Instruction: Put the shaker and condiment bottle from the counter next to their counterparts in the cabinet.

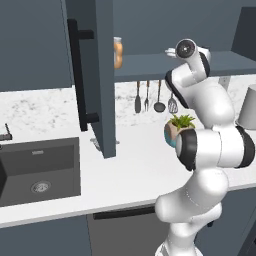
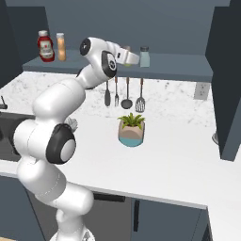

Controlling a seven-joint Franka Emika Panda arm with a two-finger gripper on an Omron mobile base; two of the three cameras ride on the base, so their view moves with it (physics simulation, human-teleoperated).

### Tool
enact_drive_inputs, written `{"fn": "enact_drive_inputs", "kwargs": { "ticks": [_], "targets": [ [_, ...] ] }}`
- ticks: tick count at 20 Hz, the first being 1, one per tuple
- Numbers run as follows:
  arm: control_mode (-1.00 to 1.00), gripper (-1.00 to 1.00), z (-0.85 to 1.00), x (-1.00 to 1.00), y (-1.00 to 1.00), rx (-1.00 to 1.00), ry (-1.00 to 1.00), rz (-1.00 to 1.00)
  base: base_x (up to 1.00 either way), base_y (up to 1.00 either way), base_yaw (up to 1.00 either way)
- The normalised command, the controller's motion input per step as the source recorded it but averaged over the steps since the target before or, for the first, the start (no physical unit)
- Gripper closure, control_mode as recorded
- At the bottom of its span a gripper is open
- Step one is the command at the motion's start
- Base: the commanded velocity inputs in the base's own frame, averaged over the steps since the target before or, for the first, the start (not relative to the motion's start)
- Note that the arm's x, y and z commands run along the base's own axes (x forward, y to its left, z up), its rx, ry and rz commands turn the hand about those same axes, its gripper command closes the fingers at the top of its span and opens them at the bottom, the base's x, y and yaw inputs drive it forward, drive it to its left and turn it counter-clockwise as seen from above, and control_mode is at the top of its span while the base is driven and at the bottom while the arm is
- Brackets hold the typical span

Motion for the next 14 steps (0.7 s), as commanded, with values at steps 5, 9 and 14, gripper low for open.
{"fn": "enact_drive_inputs", "kwargs": {
  "ticks": [5,9,14],
  "targets": [
    [-1.00,1.00,-0.33,0.28,-0.11,-0.01,0.00,0.00,0.00,0.00,0.00],
    [-1.00,1.00,-0.38,0.40,-0.09,-0.03,-0.01,0.00,0.00,0.00,0.00],
    [-1.00,1.00,-0.42,0.41,-0.12,-0.03,-0.02,0.00,0.00,0.00,0.00]
  ]
}}
